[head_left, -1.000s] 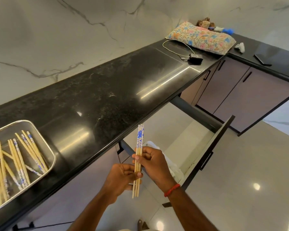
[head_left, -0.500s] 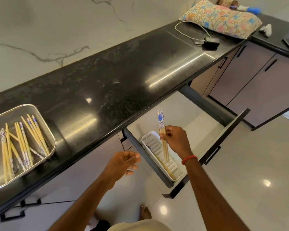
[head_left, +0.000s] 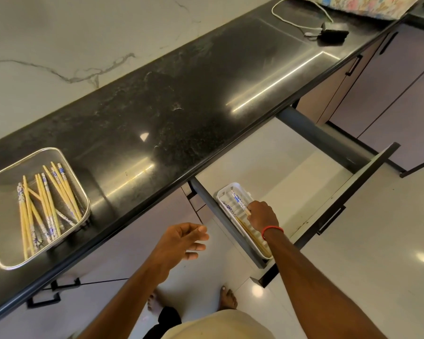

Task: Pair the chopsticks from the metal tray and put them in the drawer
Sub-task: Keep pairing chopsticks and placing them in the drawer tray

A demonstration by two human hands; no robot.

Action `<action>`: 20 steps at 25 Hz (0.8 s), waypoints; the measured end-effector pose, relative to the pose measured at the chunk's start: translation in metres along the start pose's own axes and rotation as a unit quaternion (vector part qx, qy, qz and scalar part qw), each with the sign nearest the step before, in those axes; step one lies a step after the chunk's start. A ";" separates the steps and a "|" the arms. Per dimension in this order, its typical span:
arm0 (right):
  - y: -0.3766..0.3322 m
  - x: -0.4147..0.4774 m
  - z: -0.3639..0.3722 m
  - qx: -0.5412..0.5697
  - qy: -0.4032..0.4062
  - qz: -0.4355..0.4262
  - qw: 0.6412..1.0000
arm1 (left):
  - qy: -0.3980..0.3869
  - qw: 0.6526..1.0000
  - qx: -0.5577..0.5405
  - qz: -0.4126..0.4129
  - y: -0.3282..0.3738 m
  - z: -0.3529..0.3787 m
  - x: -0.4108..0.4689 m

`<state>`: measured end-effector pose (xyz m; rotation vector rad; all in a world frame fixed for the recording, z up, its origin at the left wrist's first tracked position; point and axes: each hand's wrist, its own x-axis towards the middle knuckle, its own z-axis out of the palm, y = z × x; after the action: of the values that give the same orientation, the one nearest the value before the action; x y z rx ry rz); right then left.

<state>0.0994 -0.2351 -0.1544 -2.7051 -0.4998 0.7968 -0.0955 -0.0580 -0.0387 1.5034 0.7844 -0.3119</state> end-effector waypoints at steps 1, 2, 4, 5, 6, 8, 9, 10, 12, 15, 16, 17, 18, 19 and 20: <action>0.000 0.002 0.002 0.003 -0.004 0.001 1.000 | 0.001 1.000 -0.002 0.002 0.000 -0.001 0.000; 0.000 0.003 0.004 0.003 -0.005 0.002 1.000 | 0.002 1.000 -0.003 0.003 0.000 -0.001 0.000; 0.000 0.005 0.006 0.004 -0.005 0.005 1.000 | 0.000 1.000 -0.001 0.006 0.000 -0.001 0.002; 0.001 0.005 0.007 -0.001 -0.007 0.003 1.000 | -0.002 1.000 0.001 0.006 -0.001 -0.001 0.002; 0.001 0.005 0.008 -0.014 -0.008 -0.001 1.000 | -0.005 1.000 0.001 0.006 -0.001 0.000 0.004; 0.002 0.003 0.012 -0.062 -0.008 -0.016 0.998 | -0.007 1.000 0.001 0.004 -0.001 0.001 0.005; 0.003 0.003 0.014 -0.086 -0.006 -0.027 0.996 | -0.007 1.000 0.001 0.003 -0.001 0.002 0.006; 0.004 0.002 0.016 -0.107 -0.006 -0.037 0.994 | -0.006 1.000 0.002 0.002 -0.002 0.002 0.006; 0.005 0.001 0.019 -0.137 -0.007 -0.053 0.989 | -0.007 1.000 0.005 0.000 -0.003 0.001 0.006; 0.005 -0.002 0.022 -0.162 -0.007 -0.064 0.985 | -0.005 1.000 0.006 -0.003 -0.006 0.000 0.004; 0.005 -0.003 0.022 -0.166 -0.003 -0.063 0.984 | -0.003 1.000 0.006 -0.003 -0.006 -0.001 0.004; 0.005 -0.005 0.023 -0.170 0.000 -0.059 0.984 | -0.001 1.000 0.007 -0.004 -0.007 -0.002 0.003; 0.005 -0.007 0.024 -0.174 0.001 -0.052 0.983 | 0.001 1.000 0.007 -0.004 -0.007 -0.002 0.003; 0.007 -0.008 0.025 -0.177 0.000 -0.043 0.983 | 0.002 1.000 0.008 -0.004 -0.007 -0.003 0.002; 0.008 -0.010 0.025 -0.178 -0.001 -0.036 0.983 | 0.004 1.000 0.007 -0.003 -0.008 -0.004 0.001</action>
<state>0.0794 -0.2424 -0.1734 -2.9863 -0.8056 0.7515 -0.1007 -0.0542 -0.0447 1.5172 0.7953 -0.3171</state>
